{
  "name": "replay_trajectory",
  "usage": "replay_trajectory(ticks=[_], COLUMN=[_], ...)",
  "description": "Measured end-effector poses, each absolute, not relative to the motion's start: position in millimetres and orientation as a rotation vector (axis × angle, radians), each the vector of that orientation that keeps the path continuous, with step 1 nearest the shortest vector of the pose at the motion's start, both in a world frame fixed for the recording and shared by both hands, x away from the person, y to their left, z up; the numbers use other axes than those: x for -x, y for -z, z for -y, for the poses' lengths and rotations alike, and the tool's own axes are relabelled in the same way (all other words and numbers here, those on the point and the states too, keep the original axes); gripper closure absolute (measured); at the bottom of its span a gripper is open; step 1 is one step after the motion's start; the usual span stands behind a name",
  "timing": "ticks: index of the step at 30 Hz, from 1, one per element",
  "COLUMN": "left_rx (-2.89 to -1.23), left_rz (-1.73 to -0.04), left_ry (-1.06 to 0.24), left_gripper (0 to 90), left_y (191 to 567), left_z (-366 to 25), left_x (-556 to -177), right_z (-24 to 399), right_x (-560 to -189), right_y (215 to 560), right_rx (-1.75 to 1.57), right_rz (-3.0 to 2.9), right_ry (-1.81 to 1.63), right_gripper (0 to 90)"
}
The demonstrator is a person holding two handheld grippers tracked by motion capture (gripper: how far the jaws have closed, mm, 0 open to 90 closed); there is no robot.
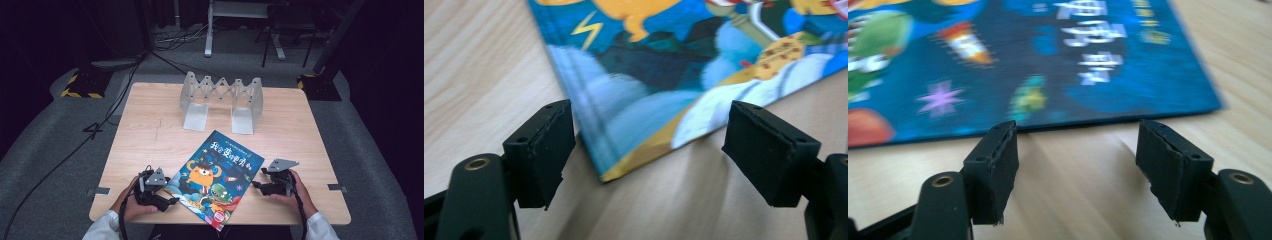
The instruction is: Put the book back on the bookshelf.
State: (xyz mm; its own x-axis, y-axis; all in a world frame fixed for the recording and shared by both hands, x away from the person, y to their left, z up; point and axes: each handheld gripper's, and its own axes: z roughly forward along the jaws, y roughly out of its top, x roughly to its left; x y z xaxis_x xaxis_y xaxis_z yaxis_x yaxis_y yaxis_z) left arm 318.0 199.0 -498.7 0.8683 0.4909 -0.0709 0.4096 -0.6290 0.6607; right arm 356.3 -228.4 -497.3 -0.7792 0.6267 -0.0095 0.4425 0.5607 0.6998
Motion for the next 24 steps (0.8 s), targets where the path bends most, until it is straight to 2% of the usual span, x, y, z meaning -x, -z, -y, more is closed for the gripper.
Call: replay_trajectory(ticks=[5,9,14,21,24], left_rx=[-2.306,-2.289,-2.269,-2.254,-2.255], left_rz=[-0.669,-0.659,-0.640,-0.612,-0.576], left_ry=[-0.114,-0.088,-0.047,-0.017,-0.006], left_gripper=[19.7,22.1,23.7,25.9,30.9], left_y=[499,499,500,501,502], left_z=[-201,-203,-202,-193,-183], left_x=[-316,-311,-302,-294,-292], right_z=[215,215,212,210,220], right_x=[-351,-360,-373,-378,-371], right_y=[497,498,499,498,496], right_rx=[-0.811,-0.842,-0.923,-0.968,-0.965], right_rz=[-2.587,-2.571,-2.514,-2.448,-2.482], right_ry=[-1.045,-1.040,-1.026,-0.992,-0.989], right_gripper=[33.0,28.5,27.5,30.5,31.8])
